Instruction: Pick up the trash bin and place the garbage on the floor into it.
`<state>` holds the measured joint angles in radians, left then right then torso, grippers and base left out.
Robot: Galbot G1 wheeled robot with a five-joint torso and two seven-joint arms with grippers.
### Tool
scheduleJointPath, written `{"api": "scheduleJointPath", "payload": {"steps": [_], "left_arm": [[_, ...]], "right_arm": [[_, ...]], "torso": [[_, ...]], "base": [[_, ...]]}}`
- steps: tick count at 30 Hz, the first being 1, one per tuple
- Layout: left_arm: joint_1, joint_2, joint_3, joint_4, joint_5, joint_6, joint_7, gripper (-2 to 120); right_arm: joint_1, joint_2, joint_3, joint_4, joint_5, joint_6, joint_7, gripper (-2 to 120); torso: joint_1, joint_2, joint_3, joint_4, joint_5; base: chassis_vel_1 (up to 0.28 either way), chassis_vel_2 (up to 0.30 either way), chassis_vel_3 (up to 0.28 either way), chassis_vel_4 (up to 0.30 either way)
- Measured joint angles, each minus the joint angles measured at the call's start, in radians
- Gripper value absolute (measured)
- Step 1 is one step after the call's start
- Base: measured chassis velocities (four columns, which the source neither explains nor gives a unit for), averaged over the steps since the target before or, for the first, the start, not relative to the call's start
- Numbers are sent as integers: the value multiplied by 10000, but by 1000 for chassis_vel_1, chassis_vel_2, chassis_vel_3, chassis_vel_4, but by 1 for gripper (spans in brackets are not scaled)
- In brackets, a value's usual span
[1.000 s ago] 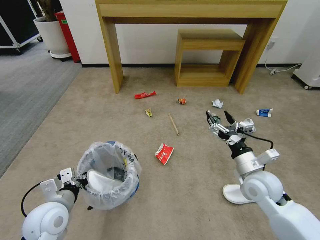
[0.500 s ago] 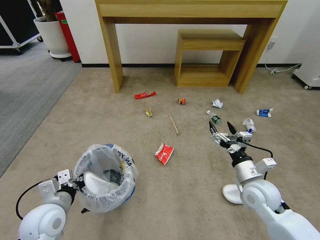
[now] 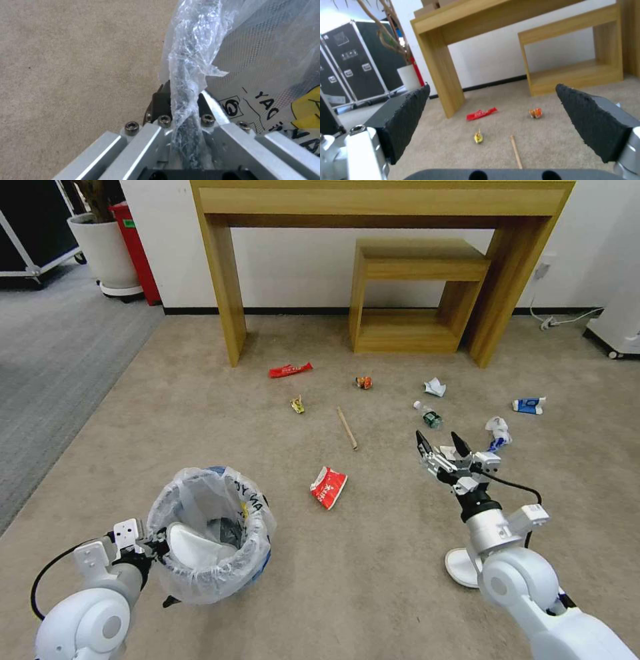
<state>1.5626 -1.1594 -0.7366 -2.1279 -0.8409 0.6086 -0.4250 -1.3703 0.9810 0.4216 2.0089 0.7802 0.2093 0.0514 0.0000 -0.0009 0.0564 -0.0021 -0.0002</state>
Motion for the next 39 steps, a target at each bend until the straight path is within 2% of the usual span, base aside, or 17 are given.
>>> {"api": "scheduleJointPath", "payload": {"steps": [12, 39], "left_arm": [[0, -55, 79, -42, 71, -26, 70, 1], [93, -150, 52, 53, 240, -101, 148, 1]], "right_arm": [[-878, 756, 790, 572, -745, 215, -124, 93], [-789, 755, 731, 81, -755, 557, -263, 93]], "torso": [[0, 0, 0, 0, 1], [0, 0, 1, -1, 2]], "base": [[0, 0, 0, 0], [-31, -30, 29, 29]]}}
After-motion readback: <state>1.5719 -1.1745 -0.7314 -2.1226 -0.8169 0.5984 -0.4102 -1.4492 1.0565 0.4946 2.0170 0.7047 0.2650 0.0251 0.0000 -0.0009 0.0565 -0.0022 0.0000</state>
